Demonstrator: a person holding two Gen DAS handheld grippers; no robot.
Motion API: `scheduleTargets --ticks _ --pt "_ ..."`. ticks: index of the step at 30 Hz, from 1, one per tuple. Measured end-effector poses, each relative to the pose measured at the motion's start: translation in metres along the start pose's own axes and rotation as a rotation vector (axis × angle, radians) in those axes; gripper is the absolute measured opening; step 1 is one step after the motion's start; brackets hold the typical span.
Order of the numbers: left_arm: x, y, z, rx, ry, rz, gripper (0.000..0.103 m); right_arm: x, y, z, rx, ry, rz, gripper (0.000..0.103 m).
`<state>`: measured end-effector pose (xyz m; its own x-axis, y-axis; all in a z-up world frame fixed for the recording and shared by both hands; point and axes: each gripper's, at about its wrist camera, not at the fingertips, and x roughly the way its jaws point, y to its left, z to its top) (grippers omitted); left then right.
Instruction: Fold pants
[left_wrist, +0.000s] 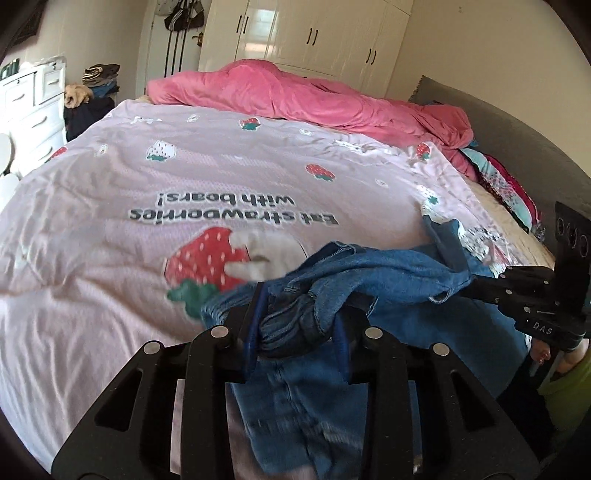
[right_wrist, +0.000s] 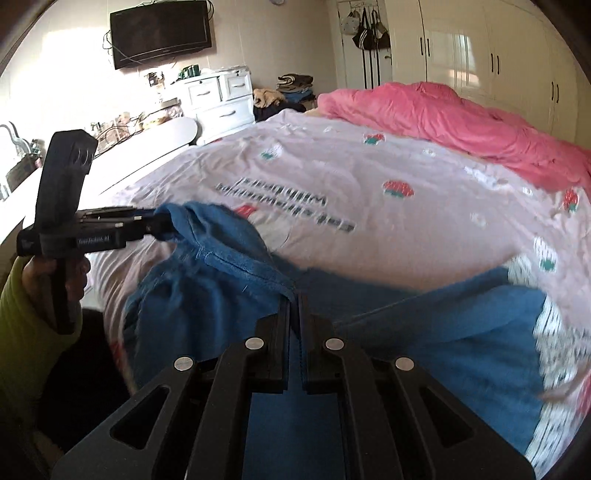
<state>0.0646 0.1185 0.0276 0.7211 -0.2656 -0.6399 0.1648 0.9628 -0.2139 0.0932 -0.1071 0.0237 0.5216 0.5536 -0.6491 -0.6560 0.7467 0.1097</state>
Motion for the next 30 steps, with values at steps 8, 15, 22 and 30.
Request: scheduleTargets --ticks 8,15,22,30 --pt "-0.036 -0.016 -0.02 0.029 -0.028 -0.004 0.024 -0.033 0.031 -0.027 -0.032 -0.036 0.023 0.004" --pt "-0.037 -0.019 -0.051 0.043 0.074 0.018 0.026 -0.039 0.047 -0.054 -0.056 0.016 0.05 0.004" --pt "-0.034 -0.023 -0.062 0.082 0.14 0.062 0.029 -0.016 0.065 -0.079 -0.092 0.118 0.025 0.004" --pt "-0.033 -0.004 -0.065 0.013 0.172 0.094 0.048 -0.017 0.071 -0.083 -0.095 0.128 0.034 0.008"
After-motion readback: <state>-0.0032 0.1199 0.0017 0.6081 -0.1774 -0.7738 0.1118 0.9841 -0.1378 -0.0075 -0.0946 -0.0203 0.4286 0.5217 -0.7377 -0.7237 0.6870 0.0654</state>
